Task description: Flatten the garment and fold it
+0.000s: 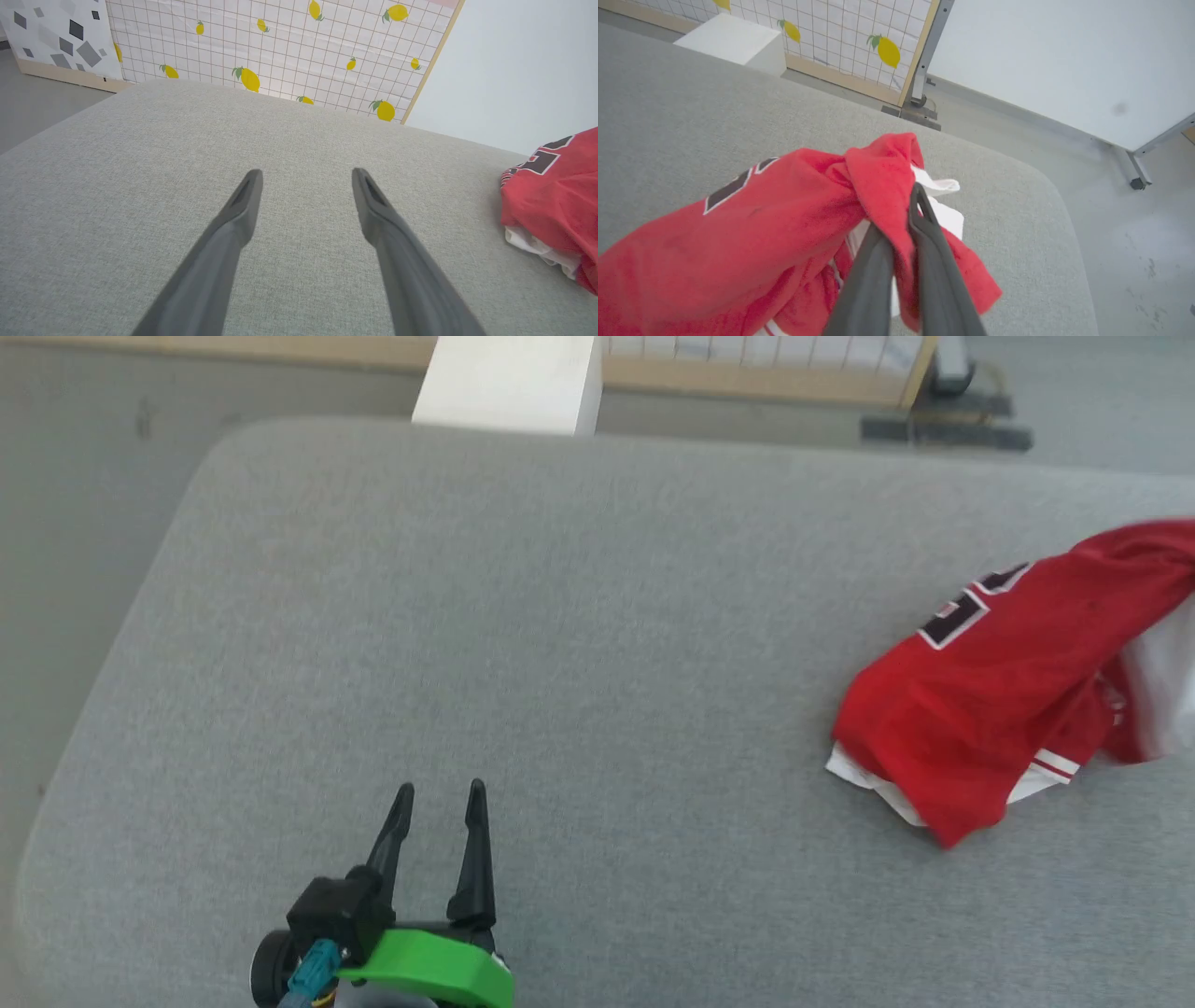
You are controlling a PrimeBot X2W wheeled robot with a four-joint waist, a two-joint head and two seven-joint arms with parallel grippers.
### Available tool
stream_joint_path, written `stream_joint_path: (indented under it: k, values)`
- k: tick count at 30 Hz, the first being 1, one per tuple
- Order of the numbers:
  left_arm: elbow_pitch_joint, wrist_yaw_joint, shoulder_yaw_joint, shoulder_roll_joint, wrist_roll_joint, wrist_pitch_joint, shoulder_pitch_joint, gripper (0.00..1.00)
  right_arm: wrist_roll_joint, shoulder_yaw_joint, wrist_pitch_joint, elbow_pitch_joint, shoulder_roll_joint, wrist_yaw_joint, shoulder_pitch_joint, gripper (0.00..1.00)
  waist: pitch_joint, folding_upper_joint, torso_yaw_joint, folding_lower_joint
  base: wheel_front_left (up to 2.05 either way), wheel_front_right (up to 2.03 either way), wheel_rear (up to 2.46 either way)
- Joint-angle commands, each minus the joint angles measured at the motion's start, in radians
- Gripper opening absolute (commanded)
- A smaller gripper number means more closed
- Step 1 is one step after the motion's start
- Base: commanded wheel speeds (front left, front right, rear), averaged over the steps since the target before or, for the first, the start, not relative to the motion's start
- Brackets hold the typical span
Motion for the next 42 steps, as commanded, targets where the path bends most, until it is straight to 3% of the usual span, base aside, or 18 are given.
stream_joint_path:
  k: [1, 6, 11, 16, 22, 23, 24, 25, 30, 35, 39, 42]
  values:
    - [-0.003, 0.007, 0.0, -0.003, -0.01, -0.005, 0.013, 1.0, -0.012, 0.003, 0.011, -0.036, 0.004, -0.002, -0.018, 0.0, -0.07, -0.0001, -0.037, 0.0, 0.0, 0.0, 0.0]
    - [-0.007, 0.012, -0.017, -0.003, -0.023, -0.005, 0.021, 1.0, -0.017, 0.068, 0.051, -0.151, 0.042, -0.002, -0.04, 0.0, -0.077, -0.0001, -0.024, 0.0, 0.0, 0.0, 0.0]
    - [-0.007, 0.013, -0.027, -0.003, -0.036, -0.005, 0.011, 1.0, 0.009, 0.224, 0.077, -0.21, 0.122, -0.002, -0.045, 0.0, -0.06, -0.0001, 0.01, 0.0, 0.0, 0.0, 0.0]
    - [0.003, 0.014, -0.037, -0.003, -0.044, -0.005, -0.001, 1.0, 0.039, 0.38, 0.055, -0.163, 0.219, -0.002, -0.048, 0.0, -0.034, -0.0001, 0.057, 0.0, 0.0, 0.0, 0.0]
    - [0.016, 0.012, -0.05, -0.003, -0.053, -0.005, -0.017, 1.0, 0.053, 0.516, -0.006, -0.008, 0.349, -0.002, -0.055, 0.0, -0.005, -0.0001, 0.11, 0.0, 0.0, 0.0, 0.0]
    - [0.018, 0.012, -0.053, -0.003, -0.055, -0.005, -0.02, 1.0, 0.052, 0.526, -0.012, 0.021, 0.362, -0.002, -0.054, 0.13, -0.002, -0.0001, 0.116, 0.0, 0.0, 0.0, 0.0]
    - [0.021, 0.012, -0.058, -0.003, -0.057, -0.005, -0.025, 1.0, 0.052, 0.536, -0.013, 0.062, 0.377, -0.002, -0.052, 0.52, 0.001, -0.0001, 0.124, 0.0, 0.0, 0.0, 0.0]
    - [0.023, 0.012, -0.062, -0.003, -0.059, -0.005, -0.028, 1.0, 0.049, 0.545, -0.012, 0.091, 0.387, -0.002, -0.052, 0.97, 0.003, -0.0001, 0.129, 0.0, 0.0, 0.0, 0.0]
    - [0.03, 0.02, -0.07, -0.003, -0.07, -0.005, -0.038, 1.0, 0.058, 0.582, -0.02, 0.189, 0.42, -0.002, -0.067, 1.0, 0.005, -0.0001, 0.139, 0.0, 0.0, 0.0, 0.0]
    - [0.034, 0.026, -0.054, -0.003, -0.069, -0.005, -0.025, 1.0, 0.13, 0.61, -0.032, 0.169, 0.423, -0.002, -0.099, 1.0, -0.016, -0.0001, 0.109, 0.0, 0.0, 0.0, 0.0]
    - [0.036, 0.024, -0.042, -0.003, -0.064, -0.005, -0.013, 1.0, 0.183, 0.591, -0.037, 0.094, 0.386, -0.002, -0.117, 1.0, -0.041, -0.0001, 0.075, 0.0, 0.0, 0.0, 0.0]
    - [0.033, 0.02, -0.039, -0.003, -0.057, -0.005, -0.003, 1.0, 0.172, 0.457, -0.062, 0.005, 0.301, -0.002, -0.087, 1.0, -0.06, -0.0001, 0.044, 0.0, 0.0, 0.0, 0.0]
